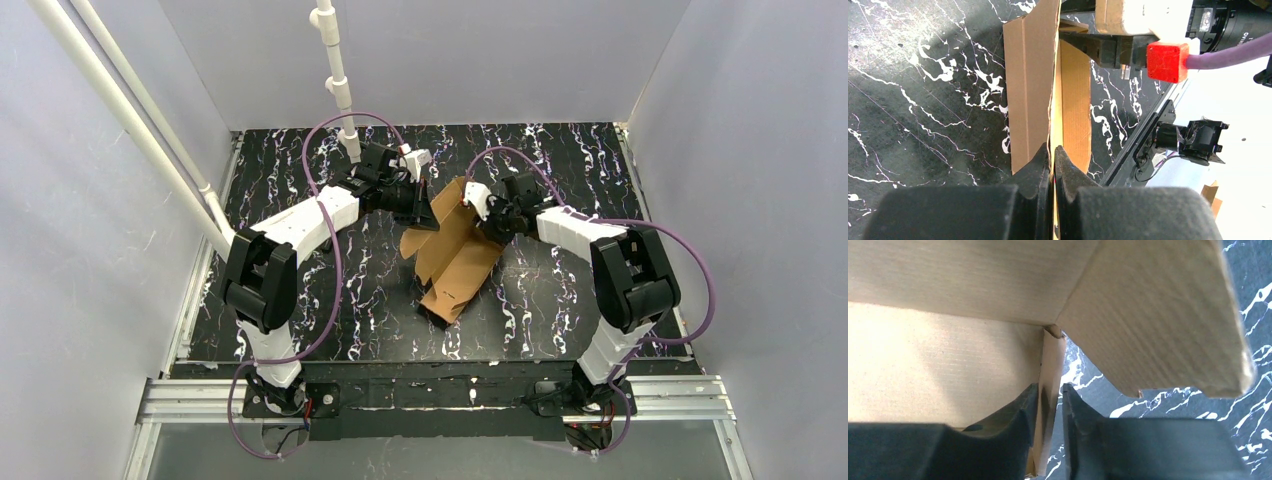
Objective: Fold the paper box
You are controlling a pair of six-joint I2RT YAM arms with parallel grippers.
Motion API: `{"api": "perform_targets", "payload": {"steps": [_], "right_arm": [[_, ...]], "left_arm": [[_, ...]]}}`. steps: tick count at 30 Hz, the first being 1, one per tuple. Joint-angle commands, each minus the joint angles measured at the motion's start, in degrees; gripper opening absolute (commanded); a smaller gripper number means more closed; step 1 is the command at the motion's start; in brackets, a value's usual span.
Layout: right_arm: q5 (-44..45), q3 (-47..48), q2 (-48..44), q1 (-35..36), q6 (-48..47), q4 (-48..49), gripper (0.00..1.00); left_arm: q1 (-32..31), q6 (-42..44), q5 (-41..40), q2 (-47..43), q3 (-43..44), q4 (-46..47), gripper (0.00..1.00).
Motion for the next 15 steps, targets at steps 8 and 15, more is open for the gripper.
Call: {"api": "perform_targets", "payload": {"steps": [8,15], "right_arm": [[1.1,-0.1,1.1,-0.2,3.5,3.0,0.01],[-0.6,0.2,1.5,-0.3,5.6,1.9,0.17]], "left_arm": [[0.1,0.3,1.0,0.4,4.7,-0.6,0.0],[0.3,2.8,0.2,2.9,8.5,-3.5,0.0]]}}
